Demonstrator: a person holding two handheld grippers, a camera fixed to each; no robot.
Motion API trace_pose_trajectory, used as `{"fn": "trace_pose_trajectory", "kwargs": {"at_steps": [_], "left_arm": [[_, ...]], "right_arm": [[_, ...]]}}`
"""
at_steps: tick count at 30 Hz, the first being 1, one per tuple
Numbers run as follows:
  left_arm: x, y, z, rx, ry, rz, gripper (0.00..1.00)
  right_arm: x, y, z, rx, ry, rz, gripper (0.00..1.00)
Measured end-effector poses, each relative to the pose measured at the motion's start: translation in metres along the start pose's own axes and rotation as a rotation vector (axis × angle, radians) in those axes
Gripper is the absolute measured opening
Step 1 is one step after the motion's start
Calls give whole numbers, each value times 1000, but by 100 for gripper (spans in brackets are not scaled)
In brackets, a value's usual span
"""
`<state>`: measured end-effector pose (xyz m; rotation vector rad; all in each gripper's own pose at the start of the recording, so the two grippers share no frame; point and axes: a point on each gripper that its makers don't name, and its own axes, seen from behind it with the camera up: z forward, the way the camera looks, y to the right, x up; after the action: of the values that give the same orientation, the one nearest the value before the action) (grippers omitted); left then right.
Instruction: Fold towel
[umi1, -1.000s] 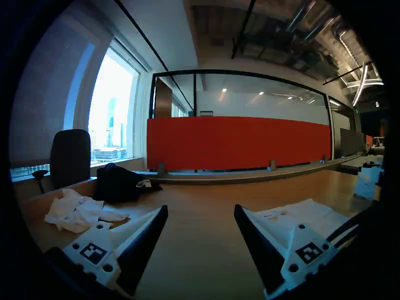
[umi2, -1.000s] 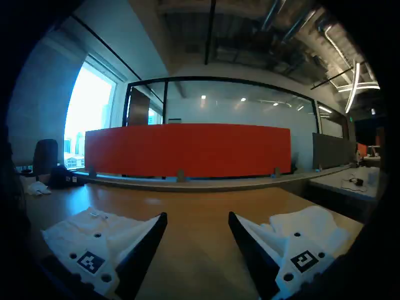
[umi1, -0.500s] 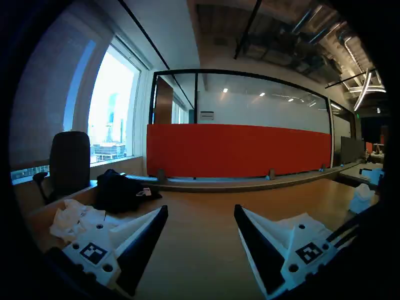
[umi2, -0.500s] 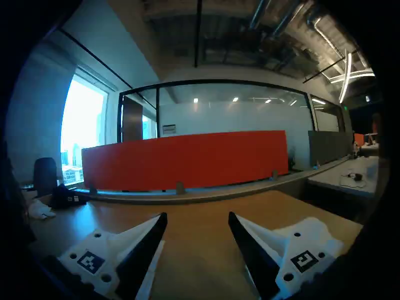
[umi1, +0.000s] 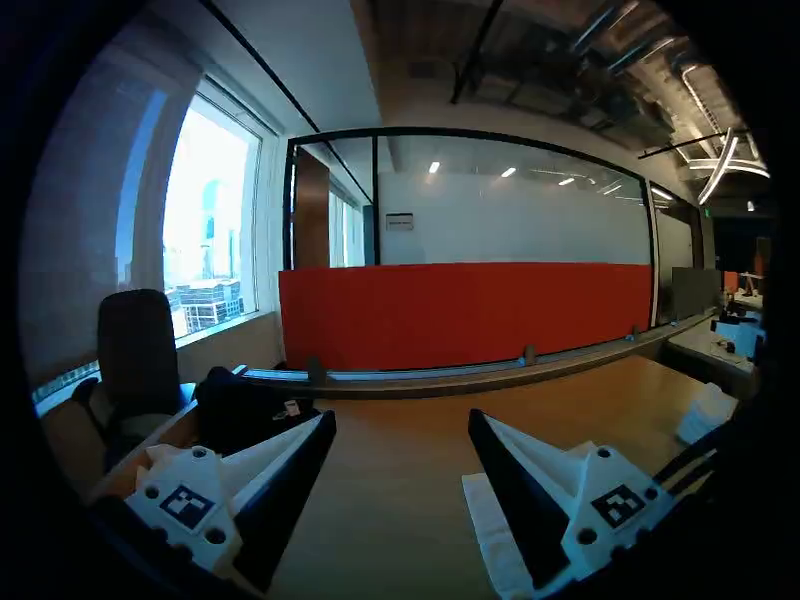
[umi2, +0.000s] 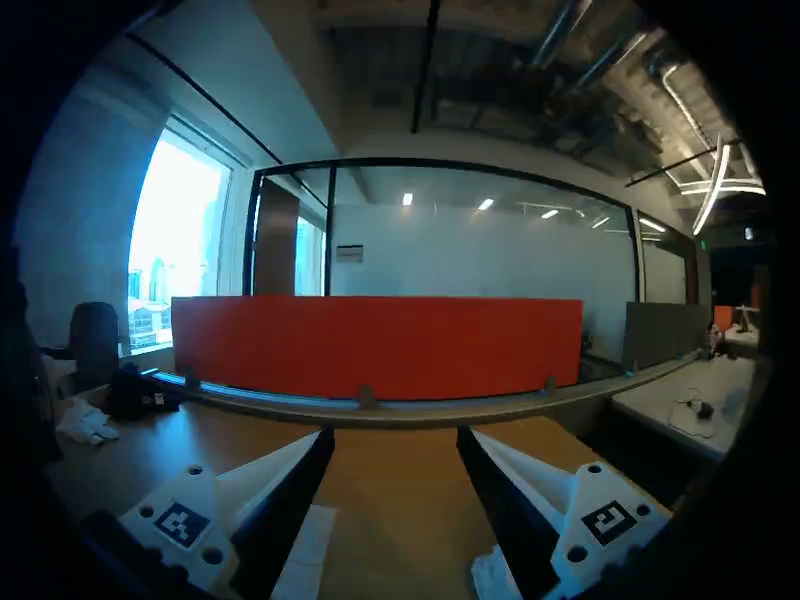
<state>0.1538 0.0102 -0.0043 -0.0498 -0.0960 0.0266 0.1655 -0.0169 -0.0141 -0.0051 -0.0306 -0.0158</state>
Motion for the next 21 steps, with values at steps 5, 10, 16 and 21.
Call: {"fn": "trace_pose_trajectory", "kwargs": {"at_steps": [5, 10, 16, 21], "left_arm": [[16, 9, -2, -36, -29, 24, 98], [19, 23, -2, -100, -75, 65, 99], [12, 46, -5, -210, -150, 115, 98], [-1, 63, -11, -293, -212, 153, 98]], "right_arm": [[15, -4, -2, 23, -22, -20, 95], [21, -12, -4, 73, -57, -43, 94], [18, -29, -7, 172, -121, -84, 95], [9, -43, -12, 261, -186, -136, 95]]}}
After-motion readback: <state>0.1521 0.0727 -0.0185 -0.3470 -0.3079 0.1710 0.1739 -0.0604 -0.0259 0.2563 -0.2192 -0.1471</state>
